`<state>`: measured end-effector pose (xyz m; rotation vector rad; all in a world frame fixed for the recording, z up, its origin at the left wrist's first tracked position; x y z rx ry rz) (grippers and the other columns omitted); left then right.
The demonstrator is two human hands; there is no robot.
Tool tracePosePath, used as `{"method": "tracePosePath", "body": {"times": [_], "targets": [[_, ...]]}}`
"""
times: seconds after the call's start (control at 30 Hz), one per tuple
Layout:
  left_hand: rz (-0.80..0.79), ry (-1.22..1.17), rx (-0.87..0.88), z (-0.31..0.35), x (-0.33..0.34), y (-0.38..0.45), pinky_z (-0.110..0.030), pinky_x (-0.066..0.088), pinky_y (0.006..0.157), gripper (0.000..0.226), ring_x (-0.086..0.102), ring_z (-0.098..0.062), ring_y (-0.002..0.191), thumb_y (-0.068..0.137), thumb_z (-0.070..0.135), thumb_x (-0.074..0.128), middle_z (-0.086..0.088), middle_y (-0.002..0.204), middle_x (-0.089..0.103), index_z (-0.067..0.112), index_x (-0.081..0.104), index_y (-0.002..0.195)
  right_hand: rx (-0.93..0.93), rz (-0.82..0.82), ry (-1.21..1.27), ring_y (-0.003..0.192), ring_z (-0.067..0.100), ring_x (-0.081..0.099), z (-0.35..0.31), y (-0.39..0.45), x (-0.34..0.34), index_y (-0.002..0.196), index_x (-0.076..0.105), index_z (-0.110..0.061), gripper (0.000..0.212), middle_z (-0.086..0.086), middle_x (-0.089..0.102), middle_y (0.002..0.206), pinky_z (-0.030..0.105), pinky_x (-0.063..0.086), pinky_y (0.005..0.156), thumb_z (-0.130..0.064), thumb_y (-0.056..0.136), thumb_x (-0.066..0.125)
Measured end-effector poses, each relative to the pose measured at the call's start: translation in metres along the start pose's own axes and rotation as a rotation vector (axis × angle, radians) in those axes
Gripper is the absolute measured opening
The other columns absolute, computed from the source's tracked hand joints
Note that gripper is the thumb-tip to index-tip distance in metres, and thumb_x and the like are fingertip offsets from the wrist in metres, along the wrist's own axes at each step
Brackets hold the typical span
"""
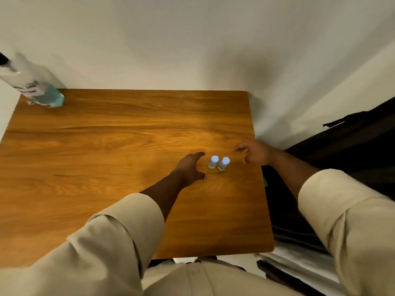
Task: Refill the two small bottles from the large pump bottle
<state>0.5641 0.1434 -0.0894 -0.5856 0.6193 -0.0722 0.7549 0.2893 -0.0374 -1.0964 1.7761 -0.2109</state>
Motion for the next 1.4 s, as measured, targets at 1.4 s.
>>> {"method": "tracePosePath", "body": {"times": [1.4], "targets": [[0.357,-0.149,0.054,0.116,-0.065,0.279,-0.030,0.052,0.076,0.045,0.063,-0.024,0.100,0.078,0.010,0.072,-0.006,0.111,0.068,0.016,0.061,0.122,0.000,0.603,0.335,0.088,0.025,0.063,0.072,0.205,-0.099,0.097,0.063,-0.006,0.027,0.005,0.068,0.096,0.032,0.048,0.073,-0.016,0.075,0.075]]}}
Point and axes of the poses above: each hand's wrist, its own y-axis towards the middle knuckle, its own x-axis out of the palm, z = x × y, the point moved 2 cm from there along y, towards the middle knuckle
